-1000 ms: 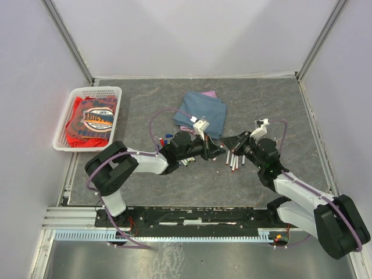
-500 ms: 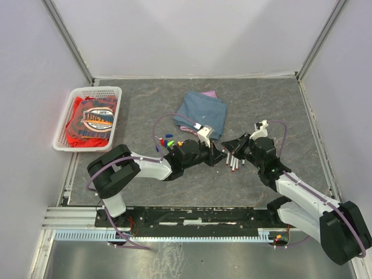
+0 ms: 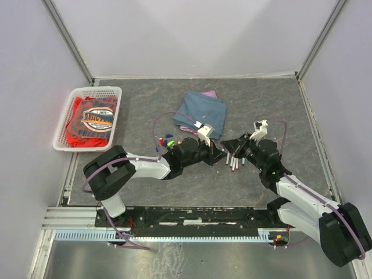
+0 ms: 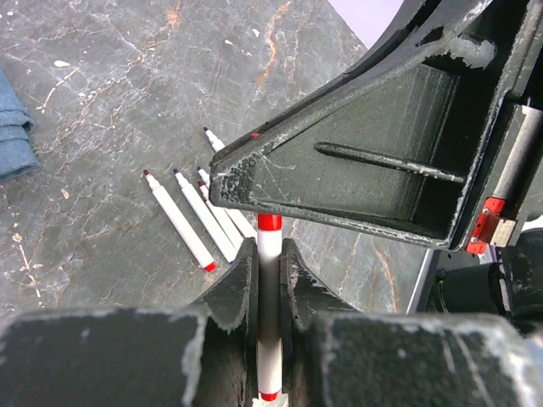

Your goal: Open the pen caps

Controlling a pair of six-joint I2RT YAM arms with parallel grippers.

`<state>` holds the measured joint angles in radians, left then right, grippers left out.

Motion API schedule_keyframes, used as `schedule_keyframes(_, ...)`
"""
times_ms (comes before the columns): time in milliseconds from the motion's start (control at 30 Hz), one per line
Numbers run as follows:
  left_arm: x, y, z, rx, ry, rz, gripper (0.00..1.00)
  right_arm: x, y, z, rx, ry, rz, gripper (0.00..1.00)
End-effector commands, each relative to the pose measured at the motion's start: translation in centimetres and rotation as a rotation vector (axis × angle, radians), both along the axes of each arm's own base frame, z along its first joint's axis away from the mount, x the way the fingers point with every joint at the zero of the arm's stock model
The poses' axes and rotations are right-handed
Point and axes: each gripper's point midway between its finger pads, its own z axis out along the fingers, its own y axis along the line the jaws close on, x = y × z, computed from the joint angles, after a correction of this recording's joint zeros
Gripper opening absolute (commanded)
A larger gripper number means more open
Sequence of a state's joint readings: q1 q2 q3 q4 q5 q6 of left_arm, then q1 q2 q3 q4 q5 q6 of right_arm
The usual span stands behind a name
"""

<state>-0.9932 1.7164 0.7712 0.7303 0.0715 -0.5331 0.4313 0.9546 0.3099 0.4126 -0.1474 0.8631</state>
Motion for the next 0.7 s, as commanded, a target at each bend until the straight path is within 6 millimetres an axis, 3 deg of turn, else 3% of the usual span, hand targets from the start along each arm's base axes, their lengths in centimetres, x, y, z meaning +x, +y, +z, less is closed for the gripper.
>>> schedule_keyframes(0, -0.8, 1.0, 3.1, -0.100, 0.045, -0.055, 0.03, 0.7, -0.2, 3.7, -0.018, -0.238, 0.035, 0.01)
schedule_keyframes(367, -3.6, 2.2, 8.3, -0.408, 0.164, -0.297, 0.03, -0.5, 0.6, 6.7, 0.076, -0.328, 0.112, 0.01)
schedule_keyframes(533, -3.9, 2.2, 7.3, -0.403, 0.205, -0.335, 0.03, -0.4, 0.1, 7.0, 0.078, -0.326, 0.092, 0.01)
schedule_keyframes(667, -2.8, 2.4, 5.6, -0.333, 0.202, -0.272, 0.03, 0.2, -1.1, 6.3, 0.035, -0.282, 0.023, 0.01)
